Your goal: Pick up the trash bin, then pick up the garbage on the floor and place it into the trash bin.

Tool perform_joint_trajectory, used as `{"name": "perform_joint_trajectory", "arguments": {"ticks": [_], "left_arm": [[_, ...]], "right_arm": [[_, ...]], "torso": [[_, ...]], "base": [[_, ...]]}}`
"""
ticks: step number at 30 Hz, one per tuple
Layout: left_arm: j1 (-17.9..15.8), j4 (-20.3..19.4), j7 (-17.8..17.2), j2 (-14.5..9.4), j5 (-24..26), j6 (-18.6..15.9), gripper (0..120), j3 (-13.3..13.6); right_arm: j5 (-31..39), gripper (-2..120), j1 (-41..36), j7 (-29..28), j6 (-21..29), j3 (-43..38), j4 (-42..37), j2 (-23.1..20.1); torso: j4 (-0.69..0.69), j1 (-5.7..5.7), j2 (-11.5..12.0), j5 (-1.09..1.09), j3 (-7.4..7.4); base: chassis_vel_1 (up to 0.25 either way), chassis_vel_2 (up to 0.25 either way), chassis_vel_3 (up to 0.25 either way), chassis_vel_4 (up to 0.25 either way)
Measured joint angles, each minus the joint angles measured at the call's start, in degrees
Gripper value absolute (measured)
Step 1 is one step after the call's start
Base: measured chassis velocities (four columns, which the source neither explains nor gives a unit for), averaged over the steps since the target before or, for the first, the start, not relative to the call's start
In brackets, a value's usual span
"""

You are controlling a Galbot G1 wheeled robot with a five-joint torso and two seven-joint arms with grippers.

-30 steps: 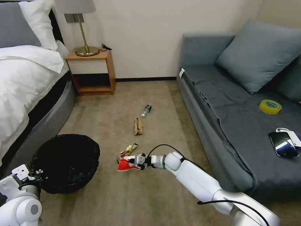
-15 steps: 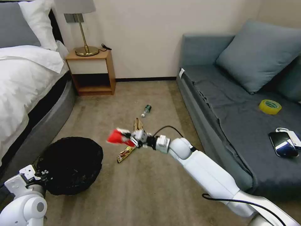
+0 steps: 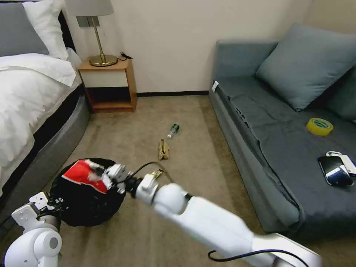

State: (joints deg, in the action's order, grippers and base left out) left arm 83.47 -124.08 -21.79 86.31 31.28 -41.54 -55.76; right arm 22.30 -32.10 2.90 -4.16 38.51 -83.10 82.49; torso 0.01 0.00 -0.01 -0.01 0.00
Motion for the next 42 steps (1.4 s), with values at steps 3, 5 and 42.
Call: {"name": "perform_joint_trajectory", "arguments": {"ticks": [3, 5, 42], "left_arm": [[0.3, -0.7, 0.0, 0.1, 0.0, -0.1, 2, 0.1], [0.3, -0.8, 0.0, 0.2, 0.0, -0.1, 2, 0.1], [0.7, -1.6, 1.2, 1.4, -1.0, 0.0, 2, 1.1]], "right_arm": [[-0.7, 10, -0.1, -2.7, 1.6, 1.2, 0.5, -0.1], [-0.6, 11, -0.2, -3.1, 1.7, 1.2, 0.4, -0.3], [-17.0, 100, 3.0, -10.1, 7.7, 3.8, -2.0, -2.0]], "torso": [[-0.01, 0.00, 0.0, 0.00, 0.00], [-0.01, 0.00, 0.0, 0.00, 0.00], [-0.01, 0.00, 0.0, 0.01, 0.00]], "base": [[0.000, 0.000, 0.000, 0.000], [0.000, 0.000, 0.000, 0.000], [0.000, 0.000, 0.000, 0.000]]}}
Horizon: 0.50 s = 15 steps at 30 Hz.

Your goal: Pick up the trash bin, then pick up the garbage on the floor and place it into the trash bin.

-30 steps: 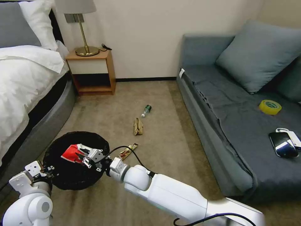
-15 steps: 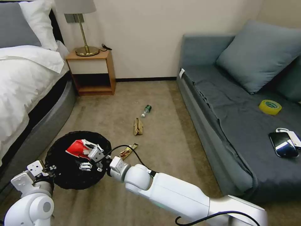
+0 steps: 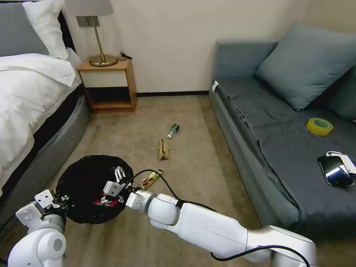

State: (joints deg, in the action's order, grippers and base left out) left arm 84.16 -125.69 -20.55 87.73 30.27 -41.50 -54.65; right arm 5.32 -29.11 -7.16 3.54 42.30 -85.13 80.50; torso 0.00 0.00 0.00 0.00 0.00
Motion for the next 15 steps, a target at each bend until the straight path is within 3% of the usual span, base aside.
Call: {"name": "perform_joint_trajectory", "arguments": {"ticks": [8, 15], "left_arm": [[0.1, 0.2, 0.3, -0.3, 0.0, 0.1, 2, -0.2], [0.0, 0.7, 1.1, -1.0, -0.3, 0.6, 2, -0.8]], "right_arm": [[4.3, 100, 1.7, -0.8, 0.1, -9.4, -3.3, -1.4], [18.3, 100, -2.9, -0.8, 1.6, -26.3, -15.1, -8.5]], "torso": [[0.01, 0.00, 0.0, 0.00, 0.00], [0.02, 0.00, 0.0, 0.01, 0.00]], "base": [[0.000, 0.000, 0.000, 0.000], [0.000, 0.000, 0.000, 0.000]]}}
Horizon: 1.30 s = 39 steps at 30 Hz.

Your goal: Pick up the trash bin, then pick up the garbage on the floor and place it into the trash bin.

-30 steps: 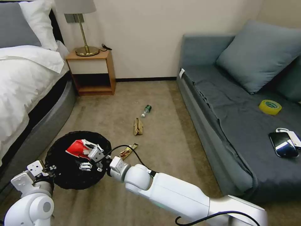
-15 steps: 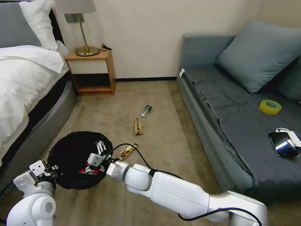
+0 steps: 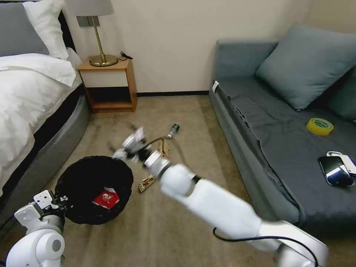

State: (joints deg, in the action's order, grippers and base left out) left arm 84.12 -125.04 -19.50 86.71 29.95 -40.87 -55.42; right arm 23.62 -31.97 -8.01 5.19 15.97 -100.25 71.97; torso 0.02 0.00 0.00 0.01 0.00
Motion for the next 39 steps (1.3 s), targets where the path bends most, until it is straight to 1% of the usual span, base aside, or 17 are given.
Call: {"name": "perform_joint_trajectory", "arguments": {"ticks": [1, 2, 3, 4, 5, 7, 9, 10, 12, 13, 14, 15, 17, 19, 25, 32, 39], "left_arm": [[-0.1, 0.1, 0.1, 0.0, -0.1, 0.1, 2, -0.1], [-0.2, 0.3, 0.4, -0.1, -0.4, 0.4, 2, -0.3], [-0.3, 0.5, 0.6, -0.1, -0.5, 0.5, 2, -0.3], [-0.4, 0.5, 0.7, 0.0, -0.6, 0.6, 2, -0.3], [-0.4, 0.5, 0.7, 0.0, -0.6, 0.6, 2, -0.3], [-0.4, 0.7, 1.0, 0.0, -1.1, 1.0, 2, -0.4], [-0.5, 0.7, 1.4, -0.1, -1.4, 1.3, 2, -0.5], [-0.5, 0.7, 1.4, -0.1, -1.4, 1.3, 2, -0.5], [-0.5, 0.8, 1.6, -0.3, -1.6, 1.5, 2, -0.8], [-0.5, 0.9, 1.7, -0.5, -1.7, 1.6, 2, -1.1], [-0.5, 0.9, 1.8, -0.8, -1.6, 1.7, 2, -1.2], [-0.5, 0.9, 1.8, -0.8, -1.6, 1.7, 2, -1.2], [-0.5, 0.8, 1.9, -1.4, -0.7, 1.3, 2, -1.3], [-0.5, 0.5, 1.9, -1.7, 0.3, 0.8, 2, -1.3], [-0.5, 0.1, 1.8, -1.9, 0.7, 0.5, 2, -1.3], [-0.5, -0.5, 1.7, -1.8, 0.8, 0.4, 2, -1.5], [-0.5, -0.5, 1.7, -1.3, 0.8, 0.4, 2, -1.7]], "right_arm": [[0.7, 100, -1.3, -0.2, 0.2, -2.4, -1.6, -0.9], [1.5, 100, -5.1, -0.9, 0.7, -8.3, -5.0, -3.0], [1.6, 100, -9.0, -2.1, 1.3, -13.1, -7.7, -4.6], [1.5, 100, -12.1, -2.9, 1.6, -16.3, -9.5, -5.2], [1.5, 100, -12.1, -2.9, 1.6, -16.3, -9.5, -5.2], [-1.8, 100, -19.8, -3.8, 1.6, -23.1, -14.0, -5.8], [-3.8, 100, -24.7, -4.2, 1.5, -27.1, -17.6, -4.9], [-3.8, 100, -24.7, -4.2, 1.5, -27.1, -17.6, -4.9], [-5.4, 100, -29.6, -4.9, 2.4, -30.0, -20.9, -3.4], [-6.8, 100, -33.9, -5.6, 3.2, -31.5, -23.6, -2.2], [-8.4, 100, -38.0, -6.0, 3.4, -32.5, -25.9, -1.0], [-8.4, 100, -38.0, -6.0, 3.4, -32.5, -25.9, -1.0], [-12.1, 100, -45.3, -6.2, 3.2, -33.4, -28.7, 2.0], [-14.4, 100, -48.9, -6.0, 1.9, -33.4, -29.4, 3.8], [-17.9, 100, -53.2, -4.0, -1.8, -32.3, -28.5, 6.4], [-18.4, 100, -53.1, -3.4, -2.6, -31.7, -28.0, 6.6], [-18.2, 100, -52.6, -3.1, -3.2, -31.4, -27.2, 6.3]], "torso": [[-0.02, 0.00, 0.0, 0.00, 0.00], [-0.05, 0.00, 0.0, 0.02, 0.00], [-0.04, 0.00, 0.0, 0.02, 0.00], [-0.05, 0.00, 0.0, 0.00, 0.00], [-0.05, 0.00, 0.0, 0.00, 0.00], [-0.06, 0.00, 0.0, 0.02, 0.00], [-0.01, 0.00, 0.0, 0.00, -0.01], [-0.01, 0.00, 0.0, 0.00, -0.01], [-0.02, 0.00, 0.0, 0.00, -0.01], [-0.02, 0.00, 0.0, 0.02, -0.01], [-0.02, 0.00, 0.0, -0.02, -0.01], [-0.02, 0.00, 0.0, -0.02, -0.01], [-0.03, 0.01, 0.0, -0.01, -0.01], [-0.02, 0.01, 0.0, -0.02, -0.01], [-0.02, 0.01, 0.0, -0.02, -0.01], [-0.01, 0.01, 0.0, -0.02, -0.01], [-0.01, 0.00, 0.0, -0.02, 0.00]], "base": [[0.000, 0.000, 0.000, 0.000], [0.000, 0.000, 0.000, 0.000], [0.000, 0.000, 0.000, 0.000], [0.000, 0.000, 0.000, 0.000], [0.000, 0.000, 0.000, 0.000], [0.000, 0.000, 0.000, 0.000], [0.000, 0.000, 0.000, 0.000], [0.000, 0.000, 0.000, 0.000], [0.000, 0.000, 0.000, 0.000], [0.000, 0.000, 0.000, 0.000], [0.000, 0.000, 0.000, 0.000], [0.000, 0.000, 0.000, 0.000], [0.000, 0.000, 0.000, 0.000], [0.000, 0.000, 0.000, 0.000], [0.000, 0.000, 0.000, 0.000], [-0.050, 0.042, 0.055, -0.039], [-0.178, 0.182, 0.186, -0.178]]}}
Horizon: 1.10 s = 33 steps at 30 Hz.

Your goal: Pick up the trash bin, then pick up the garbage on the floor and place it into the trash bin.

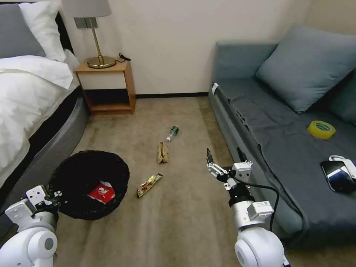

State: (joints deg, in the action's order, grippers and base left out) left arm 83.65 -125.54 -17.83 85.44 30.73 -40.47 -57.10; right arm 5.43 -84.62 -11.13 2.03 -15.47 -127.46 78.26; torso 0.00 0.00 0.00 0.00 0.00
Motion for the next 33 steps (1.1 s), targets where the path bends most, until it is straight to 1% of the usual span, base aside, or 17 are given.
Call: {"name": "perform_joint_trajectory", "arguments": {"ticks": [5, 6, 10, 13, 16, 17, 18, 20, 22, 23, 24, 27, 28, 31, 32, 33], "left_arm": [[-0.1, -0.1, -0.1, 0.0, 0.0, 0.0, 2, -0.9], [-0.2, -0.1, -0.1, 0.0, 0.0, 0.0, 2, -1.1], [-0.2, -0.1, -0.1, 0.0, 0.0, 0.1, 2, -1.2], [-0.2, -0.1, -0.1, 0.0, 0.1, 0.1, 2, -1.2], [-0.2, -0.1, -0.1, 0.1, 0.0, 0.1, 2, -1.1], [-0.2, -0.1, -0.1, 0.2, 0.1, 0.1, 2, -0.9], [-0.2, -0.1, -0.1, 0.2, 0.1, 0.1, 2, -0.9], [-0.3, 0.0, -0.1, 0.3, 0.0, 0.2, 2, -0.7], [-0.2, 0.2, -0.1, 0.3, 0.0, 0.2, 2, -0.7], [-0.2, 0.2, -0.1, 0.3, 0.0, 0.2, 2, -0.7], [-0.1, 0.2, -0.1, 0.3, 0.0, 0.3, 2, -0.8], [0.1, 0.2, -0.1, 0.2, 0.1, 0.3, 2, -1.2], [0.1, 0.2, -0.1, 0.2, 0.1, 0.3, 2, -1.2], [0.1, 0.5, -0.1, 0.2, 0.0, 0.4, 2, -1.3], [0.1, 0.5, -0.1, 0.2, 0.0, 0.4, 2, -1.3], [0.1, 0.6, -0.1, 0.3, 0.0, 0.4, 2, -1.4]], "right_arm": [[0.1, 100, 0.2, 0.2, -0.3, 0.5, 0.8, -0.2], [0.1, 100, 0.3, 0.2, -0.3, 0.6, 0.8, -0.3], [0.1, 100, 0.5, 0.3, -0.3, 0.7, 1.0, -0.4], [0.1, 100, 0.6, 0.6, -0.9, 0.7, 1.2, -0.5], [0.2, 100, 0.9, 1.2, -2.1, 0.8, 1.6, -0.8], [0.4, 100, 1.7, 2.6, -3.8, 0.8, 2.4, -1.3], [0.4, 100, 1.7, 2.6, -3.8, 0.8, 2.4, -1.3], [1.1, 100, 3.2, 4.7, -5.4, 1.1, 4.0, -2.1], [2.3, 100, 6.9, 7.0, -5.8, 2.5, 7.6, -3.3], [2.3, 100, 6.9, 7.0, -5.8, 2.5, 7.6, -3.3], [2.4, 100, 8.6, 7.6, -5.8, 3.1, 9.2, -3.8], [4.8, 100, 17.9, 7.1, -3.1, 9.4, 16.4, -7.2], [4.8, 100, 17.9, 7.1, -3.1, 9.4, 16.4, -7.2], [5.7, 100, 27.4, 7.6, -0.4, 17.9, 23.6, -12.1], [5.7, 100, 27.4, 7.6, -0.4, 17.9, 23.6, -12.1], [5.7, 100, 30.3, 8.2, -0.1, 20.5, 26.0, -13.9]], "torso": [[0.00, 0.00, 0.0, -0.01, 0.00], [0.00, 0.00, 0.0, 0.02, 0.00], [0.00, 0.00, 0.0, -0.01, 0.00], [0.00, 0.00, 0.0, 0.01, 0.00], [-0.01, 0.00, 0.0, 0.00, 0.00], [-0.01, -0.01, 0.0, 0.00, 0.01], [-0.01, -0.01, 0.0, 0.00, 0.01], [-0.01, -0.01, 0.0, 0.00, 0.01], [-0.01, 0.00, 0.0, 0.00, 0.00], [-0.01, 0.00, 0.0, 0.00, 0.00], [-0.01, 0.00, 0.0, 0.00, 0.00], [0.00, 0.00, 0.0, 0.01, 0.00], [0.00, 0.00, 0.0, 0.01, 0.00], [0.01, -0.01, 0.0, 0.01, 0.00], [0.01, -0.01, 0.0, 0.01, 0.00], [0.02, -0.01, 0.0, 0.01, 0.00]], "base": [[-0.247, 0.250, 0.241, -0.263], [-0.285, 0.265, 0.254, -0.274], [-0.283, 0.269, 0.267, -0.271], [-0.268, 0.250, 0.286, -0.262], [-0.251, 0.217, 0.234, -0.218], [-0.131, 0.165, 0.112, -0.134], [-0.131, 0.165, 0.112, -0.134], [-0.055, 0.080, 0.075, -0.090], [0.000, 0.000, 0.000, 0.000], [0.000, 0.000, 0.000, 0.000], [0.060, -0.047, -0.031, 0.031], [0.020, -0.015, -0.016, 0.010], [0.000, 0.000, 0.000, 0.000], [0.000, 0.000, 0.000, 0.000], [0.000, 0.000, 0.000, 0.000], [0.000, 0.000, 0.000, 0.000]]}}
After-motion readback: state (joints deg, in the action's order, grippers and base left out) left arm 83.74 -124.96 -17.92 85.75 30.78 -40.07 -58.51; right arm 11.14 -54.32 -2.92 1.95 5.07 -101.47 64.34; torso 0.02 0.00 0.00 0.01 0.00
